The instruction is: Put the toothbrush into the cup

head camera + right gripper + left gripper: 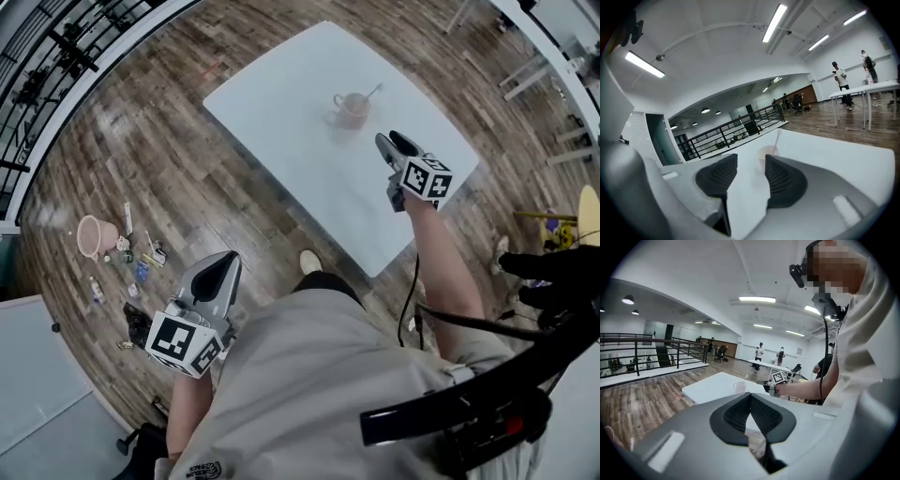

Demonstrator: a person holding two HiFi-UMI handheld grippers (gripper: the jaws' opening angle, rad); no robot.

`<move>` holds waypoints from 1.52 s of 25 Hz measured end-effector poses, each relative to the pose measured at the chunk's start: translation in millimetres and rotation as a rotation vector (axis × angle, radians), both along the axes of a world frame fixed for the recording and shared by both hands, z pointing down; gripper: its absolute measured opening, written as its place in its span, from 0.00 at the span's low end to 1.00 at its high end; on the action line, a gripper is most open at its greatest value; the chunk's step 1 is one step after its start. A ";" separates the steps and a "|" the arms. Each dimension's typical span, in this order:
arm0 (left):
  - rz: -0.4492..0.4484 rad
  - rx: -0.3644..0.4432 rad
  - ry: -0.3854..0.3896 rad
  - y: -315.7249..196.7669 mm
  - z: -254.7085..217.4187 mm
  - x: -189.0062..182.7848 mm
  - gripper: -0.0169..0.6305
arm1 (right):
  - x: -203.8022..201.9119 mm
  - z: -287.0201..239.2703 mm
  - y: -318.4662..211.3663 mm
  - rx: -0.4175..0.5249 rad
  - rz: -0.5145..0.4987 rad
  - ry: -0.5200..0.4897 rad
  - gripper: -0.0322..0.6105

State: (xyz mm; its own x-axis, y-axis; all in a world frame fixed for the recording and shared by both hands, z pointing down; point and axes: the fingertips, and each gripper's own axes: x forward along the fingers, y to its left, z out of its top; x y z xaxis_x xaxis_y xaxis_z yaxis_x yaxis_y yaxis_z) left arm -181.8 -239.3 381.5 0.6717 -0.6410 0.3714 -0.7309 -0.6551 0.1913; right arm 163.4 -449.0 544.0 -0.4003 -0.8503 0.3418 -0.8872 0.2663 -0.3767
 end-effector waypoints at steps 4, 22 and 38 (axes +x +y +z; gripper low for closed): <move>0.065 0.029 0.014 42.9 -7.0 -2.5 0.03 | -26.5 -28.3 67.6 0.025 -0.026 0.000 0.32; 0.251 0.005 0.072 289.7 19.5 -25.1 0.03 | -142.4 -100.5 440.7 0.088 -0.118 0.073 0.31; 0.383 0.118 0.090 382.2 -28.0 143.4 0.03 | -88.0 -179.7 593.4 0.242 -0.292 0.204 0.30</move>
